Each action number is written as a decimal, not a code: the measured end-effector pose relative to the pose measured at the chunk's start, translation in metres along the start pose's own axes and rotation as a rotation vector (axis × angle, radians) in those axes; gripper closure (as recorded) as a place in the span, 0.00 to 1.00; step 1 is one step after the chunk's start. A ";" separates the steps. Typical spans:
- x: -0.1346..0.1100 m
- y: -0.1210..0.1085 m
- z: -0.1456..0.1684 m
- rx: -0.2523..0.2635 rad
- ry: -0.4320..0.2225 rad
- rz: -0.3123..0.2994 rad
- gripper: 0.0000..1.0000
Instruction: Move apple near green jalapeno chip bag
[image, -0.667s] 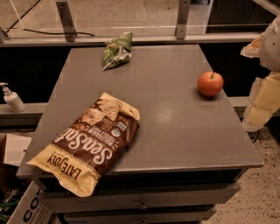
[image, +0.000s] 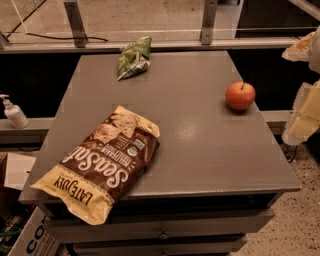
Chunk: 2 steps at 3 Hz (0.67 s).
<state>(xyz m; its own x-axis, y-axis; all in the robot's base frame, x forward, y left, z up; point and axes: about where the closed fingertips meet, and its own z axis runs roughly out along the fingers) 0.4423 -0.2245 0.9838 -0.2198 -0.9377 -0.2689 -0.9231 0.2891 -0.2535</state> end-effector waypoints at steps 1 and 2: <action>0.013 -0.014 0.010 -0.011 -0.126 0.071 0.00; 0.023 -0.035 0.039 -0.043 -0.221 0.162 0.00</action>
Offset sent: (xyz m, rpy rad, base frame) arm 0.0744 -0.0411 -0.0658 0.4200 0.0404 -0.1631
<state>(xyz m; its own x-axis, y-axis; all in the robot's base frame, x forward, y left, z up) 0.4816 -0.2484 0.9501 -0.2962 -0.8136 -0.5003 -0.8949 0.4195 -0.1524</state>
